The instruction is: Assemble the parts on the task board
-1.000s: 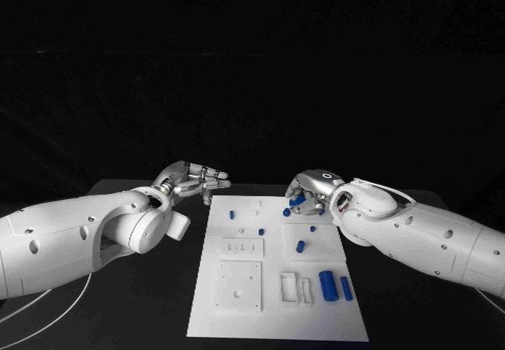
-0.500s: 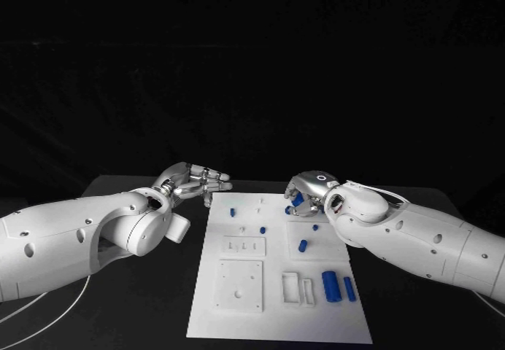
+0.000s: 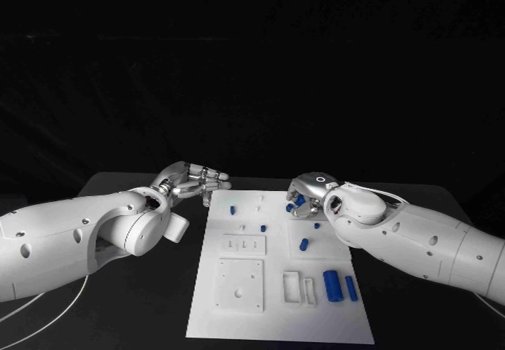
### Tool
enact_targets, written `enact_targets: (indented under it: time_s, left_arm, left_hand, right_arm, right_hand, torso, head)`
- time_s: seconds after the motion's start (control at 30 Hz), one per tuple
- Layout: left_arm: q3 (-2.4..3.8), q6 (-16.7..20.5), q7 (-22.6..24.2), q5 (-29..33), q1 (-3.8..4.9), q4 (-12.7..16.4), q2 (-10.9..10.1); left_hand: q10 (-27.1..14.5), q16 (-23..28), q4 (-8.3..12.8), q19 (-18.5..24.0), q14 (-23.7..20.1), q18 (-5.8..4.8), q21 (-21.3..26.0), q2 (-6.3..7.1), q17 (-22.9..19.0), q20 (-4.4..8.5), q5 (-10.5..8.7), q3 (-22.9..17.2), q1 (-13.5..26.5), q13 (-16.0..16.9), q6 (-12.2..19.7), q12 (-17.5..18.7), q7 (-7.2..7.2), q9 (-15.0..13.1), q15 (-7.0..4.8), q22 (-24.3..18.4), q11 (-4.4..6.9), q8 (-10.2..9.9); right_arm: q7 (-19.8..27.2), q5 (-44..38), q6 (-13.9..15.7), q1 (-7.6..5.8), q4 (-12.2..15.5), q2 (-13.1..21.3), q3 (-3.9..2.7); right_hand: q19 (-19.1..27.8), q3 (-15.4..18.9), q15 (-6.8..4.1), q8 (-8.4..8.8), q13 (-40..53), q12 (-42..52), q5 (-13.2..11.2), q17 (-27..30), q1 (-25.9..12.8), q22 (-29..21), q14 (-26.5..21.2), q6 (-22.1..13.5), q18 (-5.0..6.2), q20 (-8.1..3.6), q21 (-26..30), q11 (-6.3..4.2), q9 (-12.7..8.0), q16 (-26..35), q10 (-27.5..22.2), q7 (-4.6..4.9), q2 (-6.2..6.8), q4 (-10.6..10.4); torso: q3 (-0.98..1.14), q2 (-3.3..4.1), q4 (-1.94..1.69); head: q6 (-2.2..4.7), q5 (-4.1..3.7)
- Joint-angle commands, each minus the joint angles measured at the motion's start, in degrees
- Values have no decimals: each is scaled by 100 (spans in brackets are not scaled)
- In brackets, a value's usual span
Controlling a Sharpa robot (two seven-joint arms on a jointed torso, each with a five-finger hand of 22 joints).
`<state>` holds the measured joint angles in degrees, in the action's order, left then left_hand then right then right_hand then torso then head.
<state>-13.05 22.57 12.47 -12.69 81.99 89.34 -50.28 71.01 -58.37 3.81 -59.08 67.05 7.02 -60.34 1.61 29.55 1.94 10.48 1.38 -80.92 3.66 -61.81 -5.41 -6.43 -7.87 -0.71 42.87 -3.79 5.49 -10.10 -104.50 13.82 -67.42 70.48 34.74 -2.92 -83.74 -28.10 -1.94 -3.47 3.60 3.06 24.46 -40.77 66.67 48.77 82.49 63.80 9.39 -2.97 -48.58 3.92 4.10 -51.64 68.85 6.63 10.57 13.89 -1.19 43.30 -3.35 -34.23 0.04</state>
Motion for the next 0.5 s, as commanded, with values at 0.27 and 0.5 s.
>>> enact_targets:
  time_s: [0.27, 0.5]
  left_arm:
    - [8, -107, 20, -36, 23, 3, 26]
    - [9, -114, 15, -36, 23, -17, 32]
  left_hand:
    - [-35, -17, -24, 2, 7, 122, -12, 1, -20, -49, 31, -36, 56, -5, 30, 19, 3, -2, 43, 11, -1, -31]
    - [-35, -17, -24, 2, 7, 122, -12, 1, -20, -49, 31, -36, 56, -5, 30, 19, 3, -2, 43, 11, -1, -31]
  right_arm:
    - [-55, -216, -100, 9, -21, -37, 1]
    - [-37, -178, -88, 10, -8, -46, 1]
  right_hand:
    - [-111, -166, -28, -17, 7, 32, -214, 22, 53, 125, -50, 95, 157, -43, 83, -18, 3, -37, 124, -26, 5, -43]
    - [-129, -272, -65, -18, 10, 32, -401, 21, 97, 241, -48, 182, 124, -74, 81, -79, 9, -47, 321, -58, -74, -88]
  torso:
    - [3, 28, -10]
    - [2, 34, -1]
  head:
    - [-36, 12]
    - [-55, 23]
